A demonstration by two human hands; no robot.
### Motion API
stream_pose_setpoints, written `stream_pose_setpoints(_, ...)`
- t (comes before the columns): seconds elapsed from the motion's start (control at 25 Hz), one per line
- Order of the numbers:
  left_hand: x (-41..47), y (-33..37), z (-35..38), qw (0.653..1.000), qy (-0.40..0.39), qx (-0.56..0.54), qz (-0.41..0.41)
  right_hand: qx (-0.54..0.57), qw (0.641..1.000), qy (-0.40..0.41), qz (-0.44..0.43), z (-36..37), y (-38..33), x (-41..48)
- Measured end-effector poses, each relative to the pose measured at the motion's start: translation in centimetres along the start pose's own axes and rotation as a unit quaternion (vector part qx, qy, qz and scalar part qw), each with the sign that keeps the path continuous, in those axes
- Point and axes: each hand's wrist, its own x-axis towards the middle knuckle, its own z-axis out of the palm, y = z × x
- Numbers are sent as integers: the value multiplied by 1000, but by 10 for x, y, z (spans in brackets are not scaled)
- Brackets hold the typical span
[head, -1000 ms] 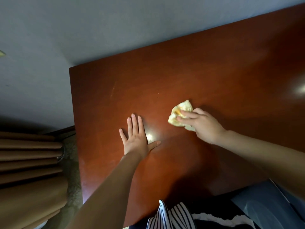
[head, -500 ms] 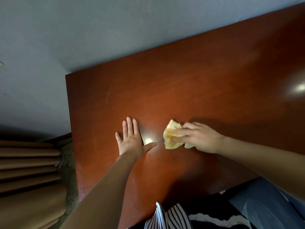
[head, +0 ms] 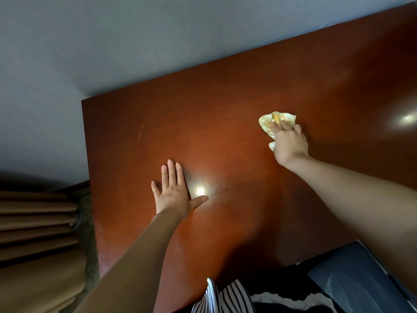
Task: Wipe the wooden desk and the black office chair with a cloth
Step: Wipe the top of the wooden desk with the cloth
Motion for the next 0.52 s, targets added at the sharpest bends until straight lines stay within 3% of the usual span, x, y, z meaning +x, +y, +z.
stream_pose_setpoints(0.12,1,-1,0,1000,-1,2,1,-27,998,11,-54,6,-25,-9)
stream_pose_setpoints(0.28,1,-1,1,1000,4,-3,2,-41,977,3,-212,15,-50,-38)
stream_pose_setpoints(0.4,0,0,-1,1000,3,-20,1,-26,939,3,-344,22,-61,-69)
stream_pose_setpoints(0.52,-1,1,-6,999,-1,-40,5,-11,877,28,-479,26,-53,-96)
